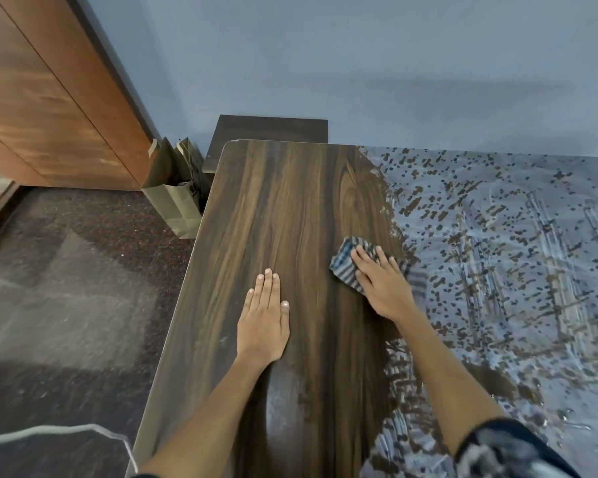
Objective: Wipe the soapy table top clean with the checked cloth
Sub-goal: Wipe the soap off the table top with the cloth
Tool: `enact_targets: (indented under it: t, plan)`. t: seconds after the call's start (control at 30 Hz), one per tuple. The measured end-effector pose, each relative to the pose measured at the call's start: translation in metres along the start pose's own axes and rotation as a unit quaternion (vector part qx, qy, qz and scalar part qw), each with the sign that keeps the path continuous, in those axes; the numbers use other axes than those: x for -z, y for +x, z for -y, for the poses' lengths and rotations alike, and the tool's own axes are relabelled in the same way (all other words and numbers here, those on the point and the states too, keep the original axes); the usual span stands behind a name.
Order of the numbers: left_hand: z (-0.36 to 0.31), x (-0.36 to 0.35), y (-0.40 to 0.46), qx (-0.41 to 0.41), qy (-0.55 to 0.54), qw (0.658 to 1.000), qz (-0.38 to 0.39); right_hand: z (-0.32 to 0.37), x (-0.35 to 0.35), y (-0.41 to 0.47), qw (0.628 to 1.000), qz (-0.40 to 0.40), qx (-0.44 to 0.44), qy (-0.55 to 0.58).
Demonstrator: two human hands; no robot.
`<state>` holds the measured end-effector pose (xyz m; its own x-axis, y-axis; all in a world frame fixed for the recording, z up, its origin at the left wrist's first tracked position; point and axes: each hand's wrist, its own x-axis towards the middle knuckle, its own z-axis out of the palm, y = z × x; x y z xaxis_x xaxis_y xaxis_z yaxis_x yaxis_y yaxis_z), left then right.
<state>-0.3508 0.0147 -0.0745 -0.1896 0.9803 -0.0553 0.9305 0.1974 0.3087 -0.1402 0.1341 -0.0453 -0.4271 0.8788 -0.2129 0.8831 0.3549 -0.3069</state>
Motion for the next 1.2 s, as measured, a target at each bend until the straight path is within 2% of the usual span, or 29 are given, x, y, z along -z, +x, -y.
enact_targets:
  t: [0.1,0.23,0.43,0.53,0.63,0.77,0.9,1.03,1.1,1.2]
  plan:
    - [-0.002,0.001,-0.007,0.003,0.001,1.0,0.009,0.038,-0.01,0.008,0.999,-0.017,-0.005,-0.03]
    - [-0.008,0.004,-0.02,0.01,-0.004,1.0,0.017,0.077,-0.031,-0.025,0.995,-0.017,0.093,-0.029]
    - [-0.011,0.005,-0.04,0.015,-0.004,0.999,0.041,0.052,-0.043,-0.087,0.983,0.016,0.182,0.001]
    - [-0.011,0.003,-0.052,0.009,-0.013,0.999,0.051,0.022,-0.036,-0.1,0.986,0.019,0.165,0.027]
    - [-0.01,0.007,-0.064,0.0,-0.015,0.998,0.067,0.001,-0.026,-0.09,0.994,-0.011,0.098,0.054]
    - [-0.007,0.011,-0.079,-0.01,-0.012,0.997,0.08,0.036,-0.027,-0.07,0.999,-0.03,-0.006,0.011]
    - [-0.003,0.012,-0.094,-0.017,-0.008,0.996,0.093,0.073,-0.043,-0.098,0.996,-0.013,0.089,0.001]
    - [0.005,0.012,-0.099,-0.033,-0.012,0.995,0.091,0.056,-0.05,-0.146,0.981,0.051,0.187,0.014]
    - [0.005,0.012,-0.102,-0.031,-0.021,0.995,0.091,0.035,-0.049,-0.16,0.979,0.056,0.188,0.047]
    - [0.002,0.011,-0.107,-0.022,-0.015,0.996,0.089,0.009,-0.041,-0.155,0.985,0.007,0.137,0.101]
